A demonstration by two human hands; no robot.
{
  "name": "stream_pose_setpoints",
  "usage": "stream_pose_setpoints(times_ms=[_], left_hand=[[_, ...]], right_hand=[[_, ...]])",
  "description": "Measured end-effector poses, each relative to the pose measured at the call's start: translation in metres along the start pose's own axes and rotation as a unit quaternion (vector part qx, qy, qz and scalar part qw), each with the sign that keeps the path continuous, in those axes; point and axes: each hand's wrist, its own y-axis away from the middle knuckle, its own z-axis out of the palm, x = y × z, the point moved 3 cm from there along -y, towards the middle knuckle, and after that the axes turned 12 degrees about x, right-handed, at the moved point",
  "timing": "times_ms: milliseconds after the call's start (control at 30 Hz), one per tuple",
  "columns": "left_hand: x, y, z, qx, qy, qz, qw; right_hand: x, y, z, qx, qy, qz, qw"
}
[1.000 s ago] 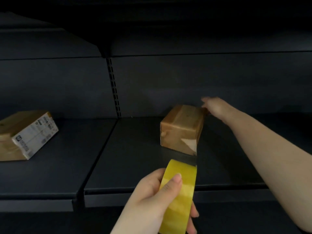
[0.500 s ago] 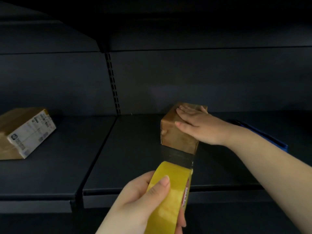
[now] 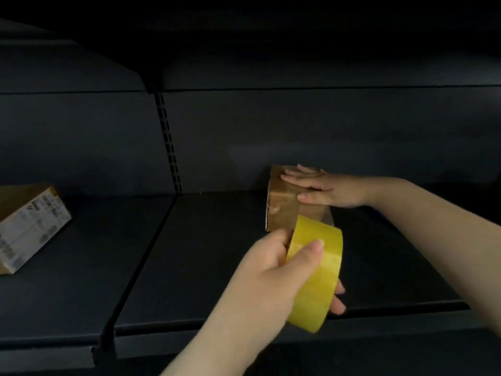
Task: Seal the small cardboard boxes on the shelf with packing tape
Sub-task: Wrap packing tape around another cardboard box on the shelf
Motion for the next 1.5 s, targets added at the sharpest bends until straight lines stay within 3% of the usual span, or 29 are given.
stream_pose_setpoints(times_ms=[133,200,267,333,433,600,667,767,800,967,1067,1267,1333,1433,1500], left_hand=[[-0.014,-0.017,-0.006,-0.009,-0.019,-0.072,0.997],[-0.017,-0.028,-0.017,0.028,-0.056,-0.061,0.996],[-0.016,-0.043,-0.029,0.042,-0.161,-0.025,0.986],[-0.01,-0.059,-0.034,-0.015,-0.216,-0.023,0.976],[-0.006,-0.08,-0.031,-0.137,-0.216,-0.053,0.965],[-0.012,-0.096,-0.025,-0.265,-0.089,-0.119,0.953],[-0.024,-0.11,-0.018,-0.234,-0.039,-0.122,0.964],[-0.042,-0.135,-0.013,-0.06,-0.089,-0.042,0.993],[-0.046,-0.141,-0.013,-0.043,-0.093,-0.03,0.994],[-0.044,-0.154,-0.011,-0.062,-0.066,-0.14,0.986],[-0.043,-0.157,-0.008,-0.01,-0.073,-0.145,0.987],[-0.04,-0.155,-0.007,0.02,-0.125,-0.114,0.985],[-0.036,-0.153,-0.004,0.008,-0.11,-0.101,0.989],[-0.033,-0.152,-0.002,0.004,-0.112,-0.066,0.991],[-0.035,-0.153,-0.003,0.016,-0.111,-0.044,0.993]], right_hand=[[0.008,-0.006,0.006,0.03,0.002,0.003,1.0],[0.007,-0.006,0.007,0.04,-0.006,0.001,0.999],[0.008,-0.006,0.008,0.044,-0.006,-0.003,0.999],[0.008,-0.006,0.008,0.049,0.003,-0.01,0.999],[0.01,-0.007,0.009,0.06,-0.001,-0.015,0.998],[0.013,-0.006,0.012,0.081,-0.046,-0.008,0.996],[0.013,-0.008,0.013,0.09,-0.059,-0.009,0.994],[0.015,-0.008,0.015,0.096,-0.076,-0.013,0.992],[0.016,-0.009,0.015,0.1,-0.08,-0.015,0.992],[0.023,-0.017,0.015,0.12,-0.113,-0.012,0.986],[0.027,-0.02,0.015,0.127,-0.089,-0.029,0.988],[0.03,-0.019,0.013,0.158,-0.063,-0.035,0.985],[0.031,-0.014,0.003,0.228,-0.087,-0.003,0.97],[0.056,0.02,-0.021,0.387,-0.17,0.119,0.899],[0.088,0.057,-0.023,0.333,-0.093,0.24,0.907]])
